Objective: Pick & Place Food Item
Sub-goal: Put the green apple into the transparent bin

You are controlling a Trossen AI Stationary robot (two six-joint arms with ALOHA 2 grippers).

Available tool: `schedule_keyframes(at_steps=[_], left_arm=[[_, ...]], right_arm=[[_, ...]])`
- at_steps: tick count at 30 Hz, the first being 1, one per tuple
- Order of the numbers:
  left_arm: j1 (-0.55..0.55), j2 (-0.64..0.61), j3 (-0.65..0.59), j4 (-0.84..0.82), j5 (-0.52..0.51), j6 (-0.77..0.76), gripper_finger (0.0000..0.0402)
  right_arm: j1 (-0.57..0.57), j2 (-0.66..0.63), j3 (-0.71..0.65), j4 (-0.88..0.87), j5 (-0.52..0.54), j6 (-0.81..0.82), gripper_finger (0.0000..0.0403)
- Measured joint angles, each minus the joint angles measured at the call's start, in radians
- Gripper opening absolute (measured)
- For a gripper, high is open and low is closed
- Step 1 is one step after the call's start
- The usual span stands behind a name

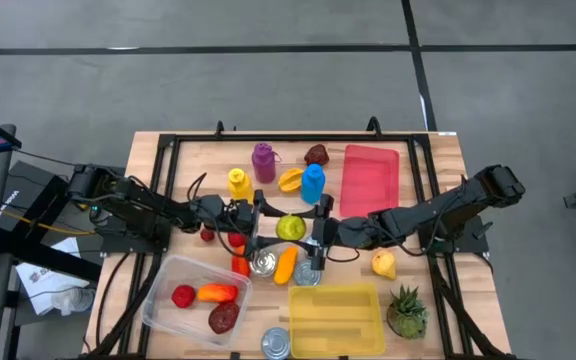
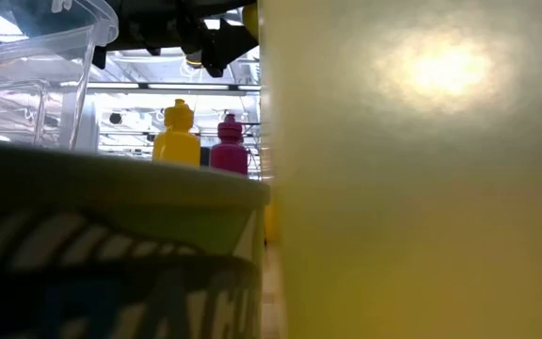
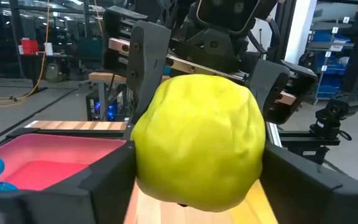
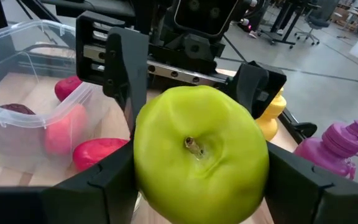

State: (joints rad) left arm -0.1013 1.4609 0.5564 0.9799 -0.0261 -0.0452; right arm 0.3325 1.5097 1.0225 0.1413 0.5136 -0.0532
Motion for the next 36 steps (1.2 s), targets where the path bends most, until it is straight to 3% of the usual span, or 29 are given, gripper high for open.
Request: schedule_keyframes(at_steps=[10, 19, 24, 30, 36], left_arm=[[0.0, 0.0, 0.0, -0.012, -0.002, 0.011, 0.0272], [0.002, -0.001, 0.0, -0.013, 0.017, 0.018, 0.0272], [0.001, -0.01, 0.0, -0.052, 0.021, 0.036, 0.0272], [0.002, -0.099, -0.001, -0.187, 0.015, 0.042, 0.0272], [-0.01, -0.255, 0.0, -0.405, 0.016, 0.06, 0.0272]], right_arm=[[0.0, 0.0, 0.0, -0.014, -0.012, -0.003, 0.0267], [0.0, 0.0, 0.0, -0.011, -0.025, 0.001, 0.039], [0.017, -0.008, 0.001, -0.061, -0.003, 0.022, 0.0374], [0.022, -0.02, 0.001, -0.294, -0.007, 0.167, 0.0361], [0.001, -0.019, 0.0, -0.502, -0.124, 0.29, 0.0355]])
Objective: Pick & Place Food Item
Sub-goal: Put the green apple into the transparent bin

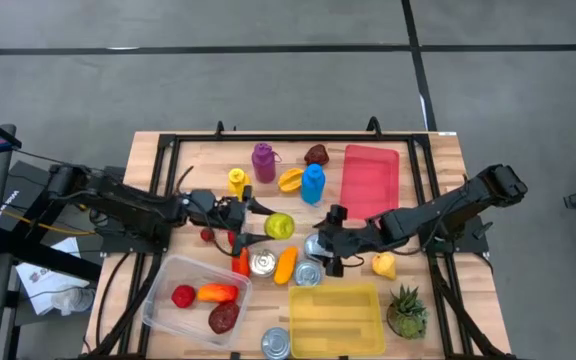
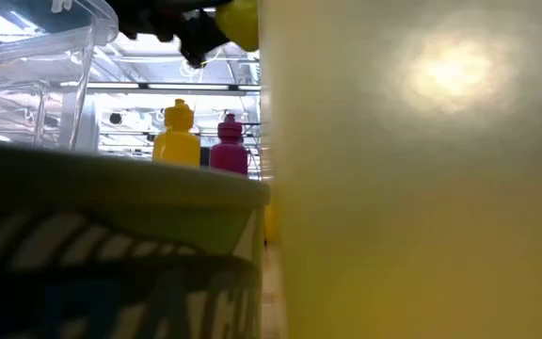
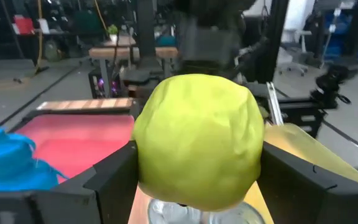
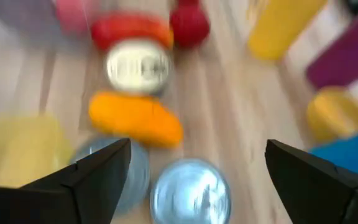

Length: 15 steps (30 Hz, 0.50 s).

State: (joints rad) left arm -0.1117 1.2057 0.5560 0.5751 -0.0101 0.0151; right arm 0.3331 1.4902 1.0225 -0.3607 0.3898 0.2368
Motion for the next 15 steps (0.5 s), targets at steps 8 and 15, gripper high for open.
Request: schedule_keyframes(at_steps=[8, 15], left_arm=[[-0.088, -0.234, 0.0, -0.368, -0.046, -0.025, 0.0272], [-0.233, -0.356, 0.0, -0.614, -0.15, -0.119, 0.0272]], right_arm=[[-0.04, 0.0, 0.0, -0.151, -0.056, 0.029, 0.0345], [-0.083, 0.0, 0.0, -0.152, -0.094, -0.002, 0.0336]])
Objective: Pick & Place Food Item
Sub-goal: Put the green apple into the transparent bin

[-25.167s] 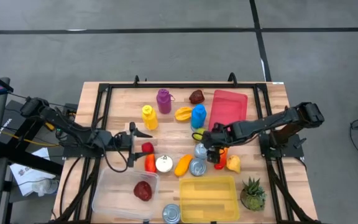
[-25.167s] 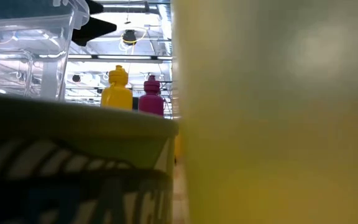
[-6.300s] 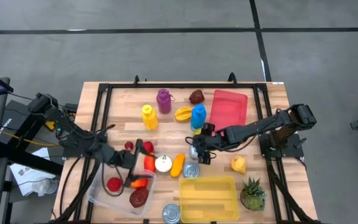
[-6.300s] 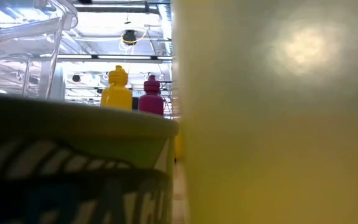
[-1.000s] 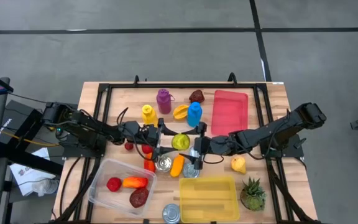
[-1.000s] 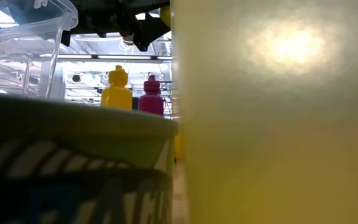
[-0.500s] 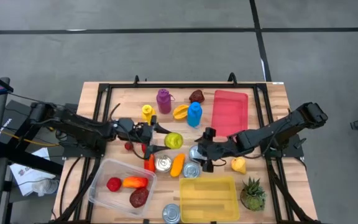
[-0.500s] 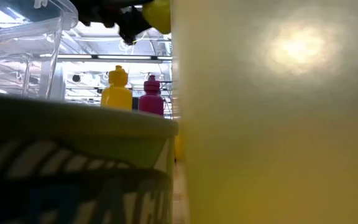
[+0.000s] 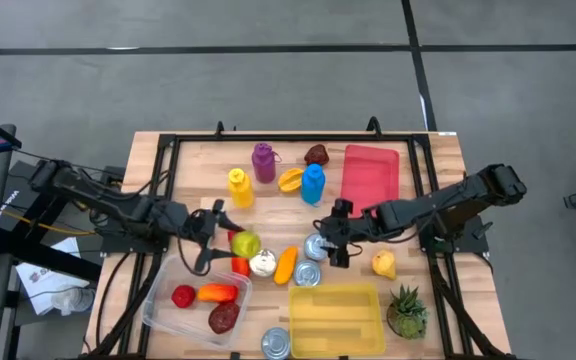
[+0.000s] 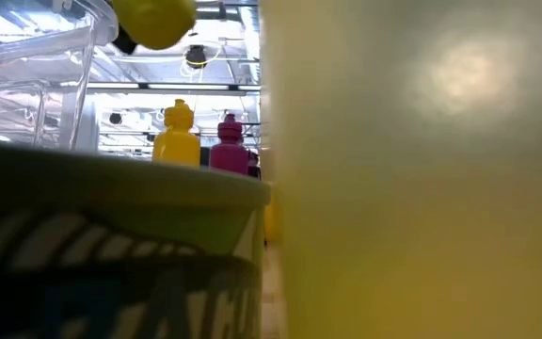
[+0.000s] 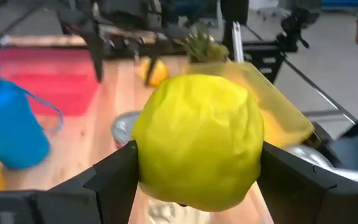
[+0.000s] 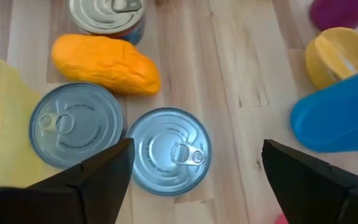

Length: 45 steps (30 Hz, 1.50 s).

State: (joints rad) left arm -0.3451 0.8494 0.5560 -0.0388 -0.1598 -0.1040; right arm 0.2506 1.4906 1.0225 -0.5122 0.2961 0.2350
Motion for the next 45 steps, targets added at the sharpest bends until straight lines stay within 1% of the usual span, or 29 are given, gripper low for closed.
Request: schedule_keyframes(at_steps=[9, 12, 15, 18, 20, 22, 24, 27, 29, 32, 35, 40, 43, 45], left_arm=[[-0.171, -0.013, 0.009, -0.18, -0.062, -0.141, 0.0272], [-0.218, -0.012, 0.06, -0.293, -0.084, -0.18, 0.0272], [-0.272, -0.008, 0.12, -0.371, -0.089, -0.189, 0.0272], [-0.323, 0.004, 0.191, -0.449, -0.142, -0.19, 0.0272], [-0.352, 0.017, 0.238, -0.507, -0.158, -0.191, 0.0272], [-0.378, 0.036, 0.275, -0.543, -0.147, -0.199, 0.0272], [-0.4, 0.061, 0.297, -0.566, -0.099, -0.224, 0.0272], [-0.427, 0.113, 0.3, -0.595, -0.032, -0.281, 0.0272], [-0.443, 0.152, 0.301, -0.626, -0.015, -0.33, 0.0272], [-0.465, 0.213, 0.3, -0.674, -0.015, -0.397, 0.0272], [-0.482, 0.271, 0.3, -0.707, -0.015, -0.43, 0.0272], [-0.489, 0.344, 0.3, -0.736, 0.013, -0.437, 0.0272], [-0.487, 0.368, 0.3, -0.729, 0.008, -0.444, 0.0272], [-0.48, 0.377, 0.3, -0.726, -0.022, -0.458, 0.029]], right_arm=[[-0.034, 0.0, 0.0, 0.025, -0.037, -0.024, 0.0333], [-0.037, 0.0, 0.0, 0.026, -0.046, -0.025, 0.0333], [-0.042, 0.0, 0.0, 0.027, -0.056, -0.025, 0.0333], [-0.044, 0.0, 0.0, 0.027, -0.061, -0.025, 0.0333], [-0.044, 0.0, 0.0, 0.026, -0.061, -0.025, 0.0333], [-0.044, 0.0, 0.0, 0.026, -0.062, -0.026, 0.0333], [-0.044, 0.0, 0.0, 0.026, -0.064, -0.026, 0.0333], [-0.044, 0.0, 0.0, 0.026, -0.064, -0.026, 0.0333], [-0.044, 0.0, 0.0, 0.026, -0.064, -0.026, 0.0333], [-0.044, 0.0, 0.0, 0.026, -0.064, -0.027, 0.0333], [-0.044, 0.0, 0.0, 0.027, -0.064, -0.028, 0.0333], [-0.044, 0.0, 0.0, 0.027, -0.064, -0.025, 0.0333], [-0.043, 0.0, 0.0, 0.027, -0.064, -0.025, 0.0333], [-0.042, 0.0, 0.0, 0.027, -0.064, -0.025, 0.0333]])
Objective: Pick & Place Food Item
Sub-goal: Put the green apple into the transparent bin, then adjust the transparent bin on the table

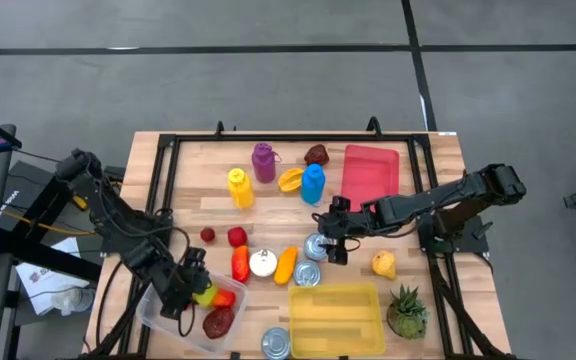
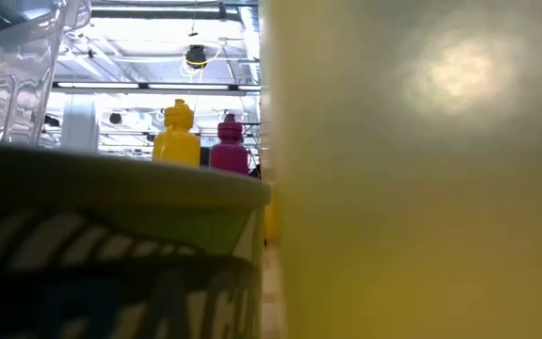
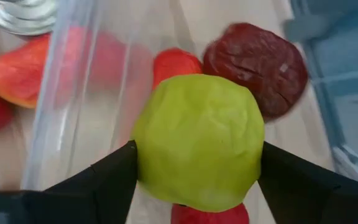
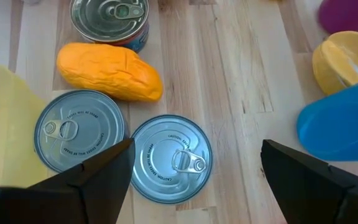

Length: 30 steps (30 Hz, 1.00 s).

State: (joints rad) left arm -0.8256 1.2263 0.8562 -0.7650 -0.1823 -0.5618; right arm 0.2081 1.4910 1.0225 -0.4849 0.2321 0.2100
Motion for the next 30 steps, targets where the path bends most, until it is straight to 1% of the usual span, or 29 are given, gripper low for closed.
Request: schedule_keyframes(at_steps=[4, 6, 9, 13, 15, 18, 22, 26, 30], left_arm=[[0.016, 0.003, 0.0, 0.019, -0.05, -0.004, 0.0357], [0.028, 0.003, 0.0, 0.03, -0.055, -0.001, 0.0379], [0.041, 0.003, 0.0, 0.054, -0.054, 0.004, 0.0393], [0.042, 0.003, 0.0, 0.083, -0.05, 0.011, 0.0383], [0.042, 0.003, 0.0, 0.093, -0.05, 0.014, 0.037], [0.041, 0.003, 0.009, 0.108, -0.049, 0.058, 0.0343], [0.041, 0.003, 0.025, 0.165, -0.049, 0.129, 0.029], [0.041, 0.003, 0.026, 0.213, -0.046, 0.185, 0.0211], [0.041, 0.005, 0.026, 0.242, -0.027, 0.219, 0.0106]], right_arm=[[0.0, 0.0, 0.0, 0.001, 0.0, 0.0, 0.0333], [0.0, 0.0, 0.0, 0.001, 0.0, 0.0, 0.0333], [0.0, 0.0, 0.0, 0.0, 0.0, 0.0, 0.0333], [0.0, 0.0, 0.0, 0.0, 0.0, 0.0, 0.0333], [0.0, 0.0, 0.0, 0.0, 0.0, 0.0, 0.0333], [0.0, 0.0, 0.0, 0.0, 0.0, 0.0, 0.0333], [0.0, 0.0, 0.0, 0.0, 0.0, 0.001, 0.0333], [0.0, 0.0, 0.0, 0.0, 0.0, 0.001, 0.0333], [0.0, 0.0, 0.0, 0.0, 0.001, 0.001, 0.0333]])
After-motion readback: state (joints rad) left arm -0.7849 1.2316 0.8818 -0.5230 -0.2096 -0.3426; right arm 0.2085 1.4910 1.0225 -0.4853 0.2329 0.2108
